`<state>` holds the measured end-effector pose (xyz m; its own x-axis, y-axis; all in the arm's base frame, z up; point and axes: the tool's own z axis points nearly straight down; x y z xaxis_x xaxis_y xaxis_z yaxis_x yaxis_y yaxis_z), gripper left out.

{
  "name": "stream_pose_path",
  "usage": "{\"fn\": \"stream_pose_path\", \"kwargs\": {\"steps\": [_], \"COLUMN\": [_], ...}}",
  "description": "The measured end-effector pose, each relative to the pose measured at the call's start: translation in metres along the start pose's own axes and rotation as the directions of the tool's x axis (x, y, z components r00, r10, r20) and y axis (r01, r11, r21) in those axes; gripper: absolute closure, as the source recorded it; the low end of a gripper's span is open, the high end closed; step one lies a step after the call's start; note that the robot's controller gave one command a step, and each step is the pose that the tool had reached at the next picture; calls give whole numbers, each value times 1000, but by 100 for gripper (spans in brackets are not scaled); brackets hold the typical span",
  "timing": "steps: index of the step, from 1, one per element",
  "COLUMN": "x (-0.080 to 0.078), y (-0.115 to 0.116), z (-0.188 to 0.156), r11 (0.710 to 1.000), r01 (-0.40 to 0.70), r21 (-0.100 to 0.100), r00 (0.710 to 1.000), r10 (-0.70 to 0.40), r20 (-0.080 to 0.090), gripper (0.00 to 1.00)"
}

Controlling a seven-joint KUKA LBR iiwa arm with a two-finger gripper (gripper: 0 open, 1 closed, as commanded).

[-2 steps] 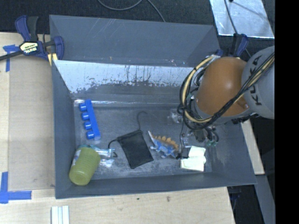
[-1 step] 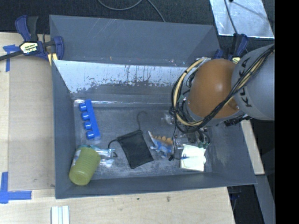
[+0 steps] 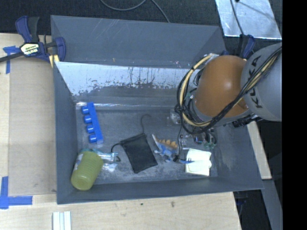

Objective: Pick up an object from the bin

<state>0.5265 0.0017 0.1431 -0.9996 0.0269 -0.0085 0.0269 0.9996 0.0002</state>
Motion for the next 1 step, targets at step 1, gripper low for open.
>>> {"fn": "stream_pose_path", "kwargs": {"steps": [1], "x": [5], "y": [5], "z": [64], "r11": [1000], "r01": [-10], "r21": [1], "r00": [1000], "r10": [10], "r20": [-2], "gripper": [0]}}
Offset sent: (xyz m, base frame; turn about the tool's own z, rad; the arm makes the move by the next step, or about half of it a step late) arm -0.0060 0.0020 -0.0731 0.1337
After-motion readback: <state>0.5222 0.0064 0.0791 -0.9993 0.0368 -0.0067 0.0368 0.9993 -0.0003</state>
